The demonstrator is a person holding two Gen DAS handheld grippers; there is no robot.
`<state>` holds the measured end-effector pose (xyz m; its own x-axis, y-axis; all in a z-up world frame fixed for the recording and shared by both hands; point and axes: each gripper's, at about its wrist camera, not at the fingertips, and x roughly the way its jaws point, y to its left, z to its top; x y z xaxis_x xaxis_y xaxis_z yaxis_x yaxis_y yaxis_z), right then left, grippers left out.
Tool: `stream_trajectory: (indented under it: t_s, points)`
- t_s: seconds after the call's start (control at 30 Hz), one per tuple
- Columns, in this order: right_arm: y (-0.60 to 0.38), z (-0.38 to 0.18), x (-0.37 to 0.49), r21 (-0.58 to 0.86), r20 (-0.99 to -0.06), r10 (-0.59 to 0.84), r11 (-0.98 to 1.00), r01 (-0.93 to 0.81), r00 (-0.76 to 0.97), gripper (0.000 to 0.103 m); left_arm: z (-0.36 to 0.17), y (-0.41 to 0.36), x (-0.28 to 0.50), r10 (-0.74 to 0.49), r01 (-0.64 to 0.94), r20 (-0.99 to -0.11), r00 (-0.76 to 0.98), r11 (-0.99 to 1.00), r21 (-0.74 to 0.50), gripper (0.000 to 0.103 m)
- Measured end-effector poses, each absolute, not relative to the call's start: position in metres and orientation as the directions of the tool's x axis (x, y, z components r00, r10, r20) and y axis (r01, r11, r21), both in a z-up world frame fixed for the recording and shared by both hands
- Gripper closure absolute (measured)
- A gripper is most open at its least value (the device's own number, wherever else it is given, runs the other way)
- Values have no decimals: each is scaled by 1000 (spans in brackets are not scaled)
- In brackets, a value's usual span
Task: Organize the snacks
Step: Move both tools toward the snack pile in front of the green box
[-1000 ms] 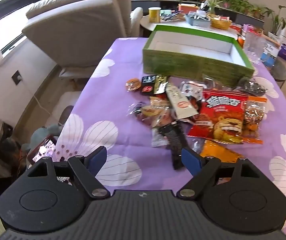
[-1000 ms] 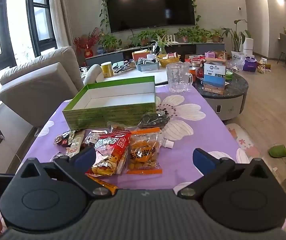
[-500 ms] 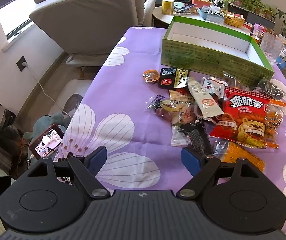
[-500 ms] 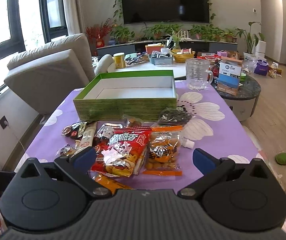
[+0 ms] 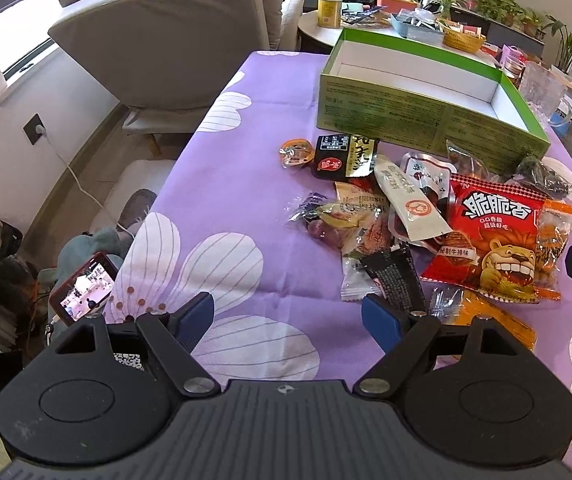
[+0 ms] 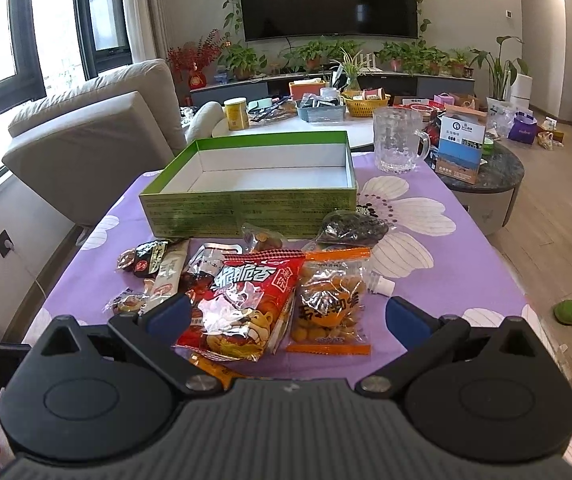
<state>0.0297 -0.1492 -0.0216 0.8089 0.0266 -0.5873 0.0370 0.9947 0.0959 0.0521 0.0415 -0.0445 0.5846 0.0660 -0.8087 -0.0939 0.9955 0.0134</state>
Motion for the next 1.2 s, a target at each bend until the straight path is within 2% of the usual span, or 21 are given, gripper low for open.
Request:
stream_trajectory:
  t_s: [0.33, 0.8, 1.0, 1.2]
  points:
    - [-159, -28, 32, 100, -599, 2, 992, 72, 800, 25, -43, 57, 56, 67, -154, -807, 587, 988, -30, 24]
    - [-156, -33, 25, 75, -595, 4, 996, 51, 803, 25, -51, 55, 53, 54, -126, -822, 567, 992, -22, 24]
    - [-158, -35, 24, 90, -592, 15, 995, 47, 806, 25, -49, 71, 53, 44, -178, -817, 575, 981, -73, 24]
    - [-155, -36, 23, 82, -584, 28, 996, 25, 811, 25, -45, 67, 54, 32, -159, -810, 586, 984, -76, 24]
